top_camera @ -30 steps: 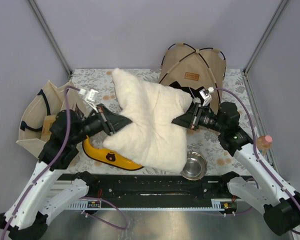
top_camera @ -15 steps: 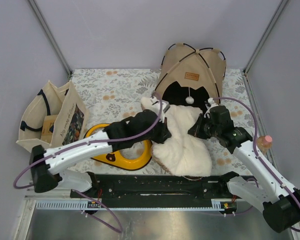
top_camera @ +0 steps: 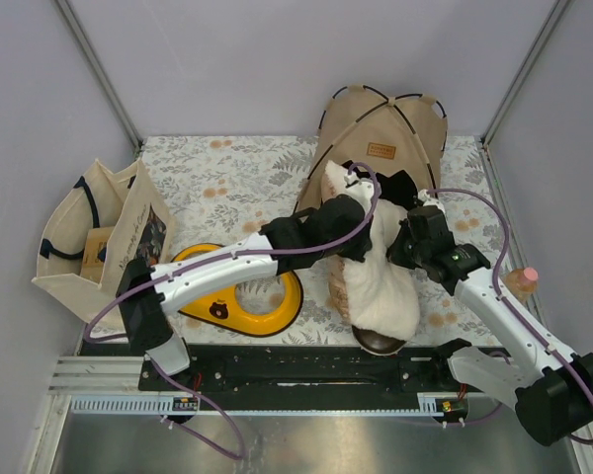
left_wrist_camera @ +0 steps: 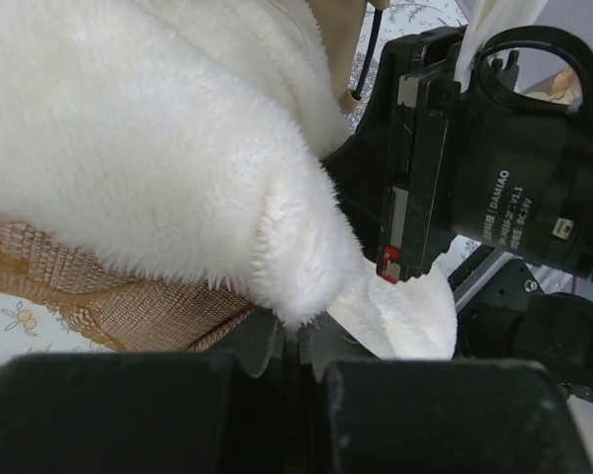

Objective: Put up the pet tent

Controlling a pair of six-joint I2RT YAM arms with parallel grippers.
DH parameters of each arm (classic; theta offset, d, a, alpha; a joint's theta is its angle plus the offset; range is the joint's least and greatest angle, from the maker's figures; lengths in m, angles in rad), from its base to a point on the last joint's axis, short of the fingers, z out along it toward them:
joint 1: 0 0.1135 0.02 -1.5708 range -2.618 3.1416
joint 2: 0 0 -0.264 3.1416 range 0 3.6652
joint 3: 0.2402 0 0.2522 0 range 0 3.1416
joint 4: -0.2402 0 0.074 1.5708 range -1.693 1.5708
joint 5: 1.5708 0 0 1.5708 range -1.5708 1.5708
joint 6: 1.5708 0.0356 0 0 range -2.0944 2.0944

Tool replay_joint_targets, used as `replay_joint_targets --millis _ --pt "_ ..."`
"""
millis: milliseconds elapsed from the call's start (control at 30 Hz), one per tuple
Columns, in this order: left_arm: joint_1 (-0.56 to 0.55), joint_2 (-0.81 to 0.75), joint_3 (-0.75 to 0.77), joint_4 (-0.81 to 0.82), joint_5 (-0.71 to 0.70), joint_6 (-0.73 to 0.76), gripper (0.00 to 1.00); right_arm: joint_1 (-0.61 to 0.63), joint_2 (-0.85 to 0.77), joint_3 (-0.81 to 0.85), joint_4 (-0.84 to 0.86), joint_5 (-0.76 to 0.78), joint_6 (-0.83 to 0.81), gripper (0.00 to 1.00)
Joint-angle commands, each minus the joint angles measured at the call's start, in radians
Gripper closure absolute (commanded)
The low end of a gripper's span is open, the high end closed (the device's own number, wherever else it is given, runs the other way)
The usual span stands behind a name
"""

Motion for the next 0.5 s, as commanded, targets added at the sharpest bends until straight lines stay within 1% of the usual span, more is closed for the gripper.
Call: replay_joint_targets --millis 0,167,200,333,400,467 --pt "-0.008 0.067 0.085 0.128 0.063 -0.006 1.00 0.021 0.017 0.078 0.139 -0.028 0.017 1.00" --pt "-0.008 0.105 0.093 0.120 0.066 -0.007 1.00 0.021 0.083 0.106 0.233 -0.178 -0.065 1.00" --pt "-0.008 0.108 0.093 0.117 0.066 -0.006 1.00 0.021 0.096 0.113 0.233 -0.175 -0.067 1.00" --pt "-0.006 0.122 0.105 0.117 0.076 0.011 1.00 0.021 0.113 0.124 0.210 -0.085 -0.047 1.00" --pt "-0.006 0.145 0.127 0.119 0.105 0.028 1.00 0.021 0.122 0.124 0.179 0.027 0.002 1.00" --pt "-0.006 0.172 0.153 0.112 0.133 0.040 1.00 0.018 0.122 0.113 0.162 0.082 0.036 1.00"
